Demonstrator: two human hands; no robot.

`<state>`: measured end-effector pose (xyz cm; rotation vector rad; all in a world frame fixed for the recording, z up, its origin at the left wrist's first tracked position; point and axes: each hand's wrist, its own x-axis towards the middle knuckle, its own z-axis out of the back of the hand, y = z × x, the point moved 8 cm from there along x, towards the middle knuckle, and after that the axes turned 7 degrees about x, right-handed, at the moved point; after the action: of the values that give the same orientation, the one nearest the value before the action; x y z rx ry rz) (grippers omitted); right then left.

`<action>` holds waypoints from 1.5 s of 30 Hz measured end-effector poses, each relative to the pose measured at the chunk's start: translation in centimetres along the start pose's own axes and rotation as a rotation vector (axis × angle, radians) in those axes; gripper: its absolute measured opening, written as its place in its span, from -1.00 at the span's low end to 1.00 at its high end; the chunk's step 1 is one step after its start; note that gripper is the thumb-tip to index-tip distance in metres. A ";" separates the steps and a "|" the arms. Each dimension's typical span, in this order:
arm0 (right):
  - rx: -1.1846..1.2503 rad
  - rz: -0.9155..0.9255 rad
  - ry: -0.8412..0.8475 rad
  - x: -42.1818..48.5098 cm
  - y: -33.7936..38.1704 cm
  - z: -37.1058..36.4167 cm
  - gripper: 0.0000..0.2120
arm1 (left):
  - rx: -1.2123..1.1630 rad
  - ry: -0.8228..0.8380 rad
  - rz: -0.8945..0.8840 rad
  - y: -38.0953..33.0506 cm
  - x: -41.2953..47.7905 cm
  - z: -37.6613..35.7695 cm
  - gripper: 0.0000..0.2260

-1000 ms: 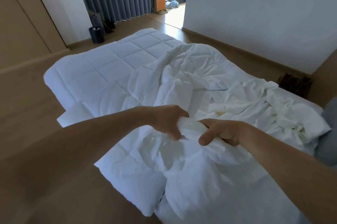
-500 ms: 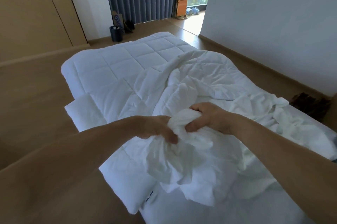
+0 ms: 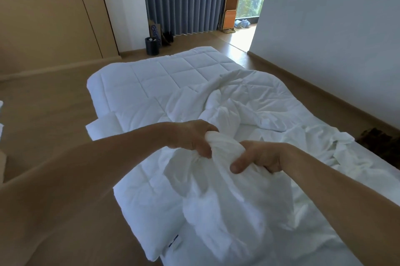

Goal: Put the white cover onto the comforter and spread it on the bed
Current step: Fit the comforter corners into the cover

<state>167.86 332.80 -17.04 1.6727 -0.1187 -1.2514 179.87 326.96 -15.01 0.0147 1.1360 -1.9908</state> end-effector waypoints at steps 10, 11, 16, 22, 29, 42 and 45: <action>0.250 0.224 0.084 1.1 -0.7 0.7 -0.54 | 0.049 0.157 0.068 1.1 1.3 -1.1 -0.77; 0.254 0.253 0.057 1.3 -0.6 0.9 -0.55 | -0.001 0.240 0.085 1.3 1.1 -2.0 -0.77; 0.245 0.330 -0.021 2.1 -0.2 1.2 -0.49 | -0.311 0.511 0.133 2.9 0.3 -5.9 -0.61; 0.144 0.295 -0.010 2.3 0.0 1.9 -0.28 | -0.580 0.546 0.094 3.3 0.1 -6.8 -0.60; 0.174 0.175 0.072 2.4 -0.5 2.1 -0.37 | -0.473 0.469 0.095 3.0 0.7 -3.7 -0.69; -0.591 0.105 -0.290 3.1 3.3 1.2 -0.49 | -0.184 0.333 0.233 2.9 1.8 -2.4 -0.85; -0.553 0.032 -0.257 4.2 2.1 1.0 -0.85 | -0.055 0.324 0.234 3.4 1.8 -2.4 -0.79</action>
<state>169.93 328.63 -18.27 1.0314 0.0452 -1.3236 180.05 326.72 -19.53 0.4363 1.3256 -1.7871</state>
